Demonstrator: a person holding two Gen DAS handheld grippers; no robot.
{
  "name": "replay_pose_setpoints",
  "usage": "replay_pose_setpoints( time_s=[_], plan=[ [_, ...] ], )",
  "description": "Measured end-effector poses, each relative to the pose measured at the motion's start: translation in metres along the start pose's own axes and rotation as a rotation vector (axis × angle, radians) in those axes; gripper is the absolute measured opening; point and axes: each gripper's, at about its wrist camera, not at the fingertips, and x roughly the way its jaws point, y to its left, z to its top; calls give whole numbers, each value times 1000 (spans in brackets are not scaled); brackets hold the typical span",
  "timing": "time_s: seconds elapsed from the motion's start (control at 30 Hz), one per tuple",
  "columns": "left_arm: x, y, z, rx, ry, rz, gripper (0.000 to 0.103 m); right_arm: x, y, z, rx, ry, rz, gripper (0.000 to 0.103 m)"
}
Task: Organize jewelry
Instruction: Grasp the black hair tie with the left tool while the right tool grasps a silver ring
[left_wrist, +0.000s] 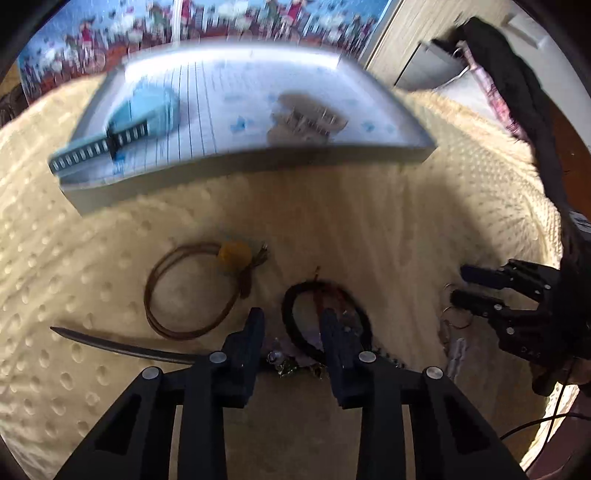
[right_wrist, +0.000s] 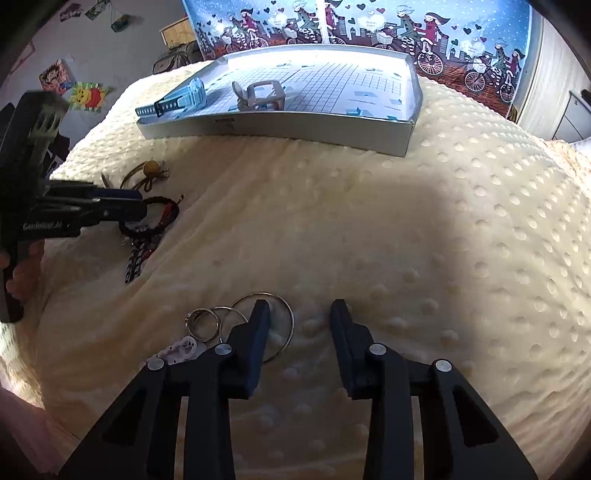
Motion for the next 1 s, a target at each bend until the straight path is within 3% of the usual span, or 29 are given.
replay_pose_setpoints(
  time_s=[0.2,0.43,0.63,0.83,1.0],
  plan=[
    [4,-2,2,11,19,3,29,8,11,2,-38,61,-64,30],
    [-15,-7,-8,21,-45,-45,28,7,20,10,-8,101,-53,5],
    [-31,-10,-17,59,-89,-77,28,4,16,19,-6,79,-106,4],
    [-45,-11,-22,88,-150,-105,28,0,10,26,23,43,-97,4],
    [-30,-6,-29,65,-86,-105,28,9,11,19,17,82,-75,4]
  ],
)
